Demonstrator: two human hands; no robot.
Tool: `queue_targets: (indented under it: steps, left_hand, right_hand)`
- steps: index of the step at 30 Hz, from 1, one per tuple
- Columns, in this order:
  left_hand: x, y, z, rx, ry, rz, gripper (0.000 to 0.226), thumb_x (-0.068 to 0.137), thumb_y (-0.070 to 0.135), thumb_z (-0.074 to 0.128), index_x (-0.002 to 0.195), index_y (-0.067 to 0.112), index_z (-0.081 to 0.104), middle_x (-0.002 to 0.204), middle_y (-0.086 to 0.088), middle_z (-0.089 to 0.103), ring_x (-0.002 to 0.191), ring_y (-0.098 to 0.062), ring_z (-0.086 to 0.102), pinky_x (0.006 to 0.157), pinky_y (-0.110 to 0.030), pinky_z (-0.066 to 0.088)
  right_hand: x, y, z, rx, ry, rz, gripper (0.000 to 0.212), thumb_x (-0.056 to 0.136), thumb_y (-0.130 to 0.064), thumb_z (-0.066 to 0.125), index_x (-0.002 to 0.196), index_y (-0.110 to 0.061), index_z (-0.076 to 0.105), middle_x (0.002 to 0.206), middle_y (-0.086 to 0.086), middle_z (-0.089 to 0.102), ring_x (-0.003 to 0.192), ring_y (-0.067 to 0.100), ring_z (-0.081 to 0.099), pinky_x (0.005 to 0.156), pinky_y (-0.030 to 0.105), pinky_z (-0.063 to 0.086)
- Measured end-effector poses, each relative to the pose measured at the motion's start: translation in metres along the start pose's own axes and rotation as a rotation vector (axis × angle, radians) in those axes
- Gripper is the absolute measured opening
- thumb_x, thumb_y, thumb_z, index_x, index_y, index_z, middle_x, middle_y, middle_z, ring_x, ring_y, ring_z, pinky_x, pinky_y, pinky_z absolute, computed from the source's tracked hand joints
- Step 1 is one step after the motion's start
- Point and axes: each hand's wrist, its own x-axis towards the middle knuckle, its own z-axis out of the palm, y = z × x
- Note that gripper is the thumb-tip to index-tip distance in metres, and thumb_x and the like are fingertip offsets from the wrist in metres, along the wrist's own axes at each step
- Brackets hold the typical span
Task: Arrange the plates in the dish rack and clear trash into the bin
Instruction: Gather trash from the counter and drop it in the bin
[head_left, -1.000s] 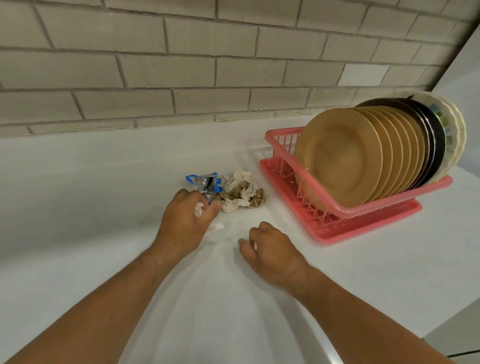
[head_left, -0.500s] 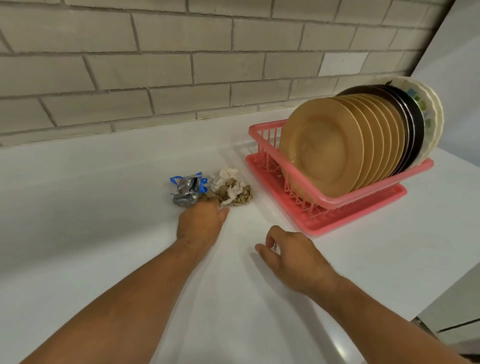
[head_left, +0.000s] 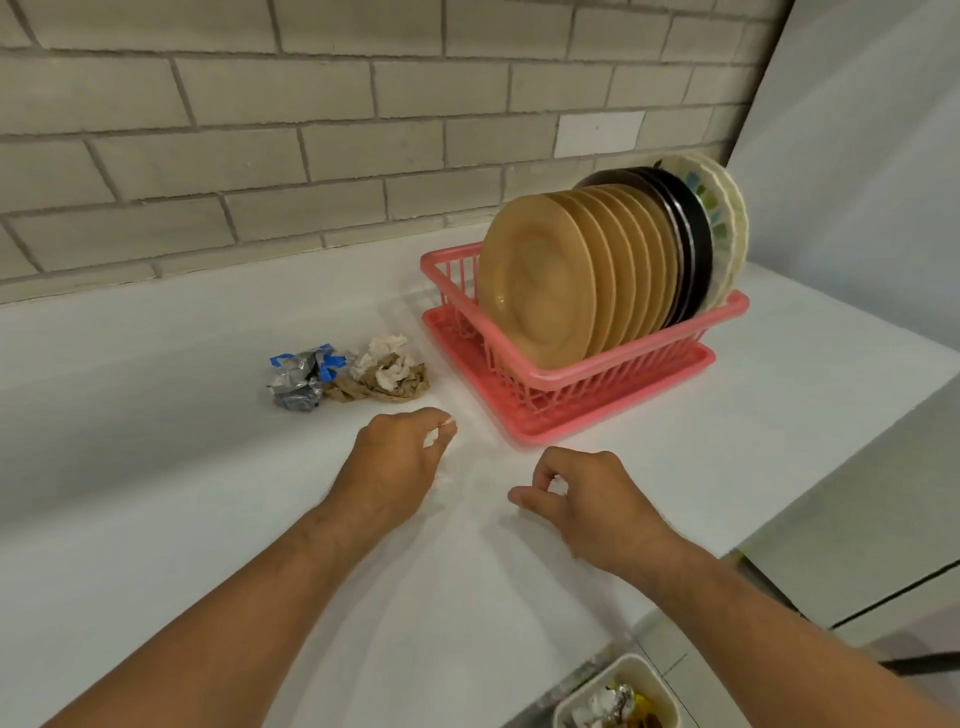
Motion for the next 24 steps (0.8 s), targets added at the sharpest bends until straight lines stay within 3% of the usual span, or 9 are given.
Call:
queue_targets:
  steps: [3,5,7,10,13,17,19,22,24]
  left_hand:
    - [-0.011,0.037,0.015,0.139,0.070,0.037,0.057,0.084,0.070,0.036,0.061,0.021,0.054,0.051,0.004,0.051,0.054,-0.010,0.052,0.049,-0.027,0.039]
    - [-0.022,0.066,0.030,0.149,0.095,0.080,0.065,0.082,0.075,0.032,0.057,0.017,0.047,0.049,0.002,0.048,0.051,-0.013,0.050,0.049,-0.031,0.042]
    - [-0.032,0.096,0.051,0.101,0.055,0.105,0.052,0.085,0.068,0.042,0.063,0.022,0.051,0.062,0.007,0.054,0.061,-0.010,0.053,0.054,-0.033,0.047]
    - [-0.047,0.142,0.087,0.019,-0.008,0.118,0.011,0.088,0.038,0.061,0.088,0.037,0.050,0.102,0.022,0.047,0.091,-0.003,0.051,0.071,-0.013,0.038]
    - [-0.061,0.176,0.121,-0.002,-0.049,0.074,0.046,0.087,0.011,0.059,0.107,0.047,0.038,0.116,0.024,0.030,0.107,-0.003,0.041,0.083,-0.013,0.033]
    - [-0.078,0.215,0.151,-0.086,-0.012,0.051,0.029,0.092,0.016,0.057,0.104,0.041,0.048,0.111,0.018,0.050,0.090,-0.003,0.055,0.068,-0.005,0.038]
    - [-0.086,0.228,0.161,-0.134,-0.055,0.042,0.022,0.095,0.018,0.052,0.097,0.039,0.052,0.098,0.012,0.060,0.077,-0.004,0.063,0.064,-0.009,0.048]
    - [-0.097,0.238,0.178,-0.184,-0.165,0.050,0.023,0.097,0.019,0.047,0.096,0.041,0.054,0.084,0.007,0.061,0.065,-0.011,0.066,0.054,-0.018,0.053]
    - [-0.100,0.236,0.195,-0.106,-0.218,0.085,0.026,0.097,0.015,0.046,0.102,0.038,0.057,0.090,0.009,0.058,0.068,-0.013,0.063,0.057,-0.019,0.050]
  right_hand:
    - [-0.012,0.024,-0.027,-0.096,0.067,-0.083,0.043,0.082,-0.064,0.055,0.061,-0.026,0.051,0.061,-0.008,0.055,0.061,0.007,0.054,0.057,0.025,0.043]
    - [-0.020,0.043,-0.046,-0.129,0.113,-0.135,0.050,0.086,-0.064,0.045,0.056,-0.024,0.044,0.053,-0.007,0.048,0.055,0.009,0.049,0.053,0.026,0.039]
    - [-0.029,0.066,-0.067,-0.124,0.134,-0.170,0.054,0.091,-0.058,0.039,0.052,-0.021,0.038,0.047,-0.006,0.042,0.048,0.010,0.043,0.051,0.028,0.037]
    - [-0.042,0.107,-0.099,-0.093,0.114,-0.189,0.052,0.096,-0.047,0.036,0.051,-0.020,0.037,0.048,-0.006,0.043,0.049,0.010,0.043,0.051,0.028,0.037]
    - [-0.054,0.144,-0.128,-0.084,0.071,-0.203,0.048,0.097,-0.039,0.038,0.053,-0.021,0.037,0.051,-0.007,0.044,0.050,0.010,0.042,0.051,0.026,0.036]
    - [-0.069,0.179,-0.155,-0.096,0.017,-0.235,0.047,0.097,-0.040,0.042,0.054,-0.021,0.037,0.050,-0.008,0.041,0.049,0.008,0.038,0.050,0.027,0.032]
    - [-0.076,0.192,-0.163,-0.115,0.003,-0.240,0.046,0.097,-0.041,0.043,0.055,-0.022,0.037,0.052,-0.008,0.041,0.051,0.008,0.039,0.053,0.029,0.031]
    - [-0.081,0.213,-0.168,-0.114,-0.031,-0.209,0.039,0.094,-0.036,0.046,0.057,-0.025,0.042,0.056,-0.010,0.047,0.054,0.005,0.044,0.049,0.018,0.031]
    - [-0.085,0.230,-0.163,-0.060,-0.071,-0.150,0.032,0.092,-0.034,0.048,0.061,-0.025,0.047,0.061,-0.010,0.052,0.059,0.004,0.048,0.049,0.015,0.033]
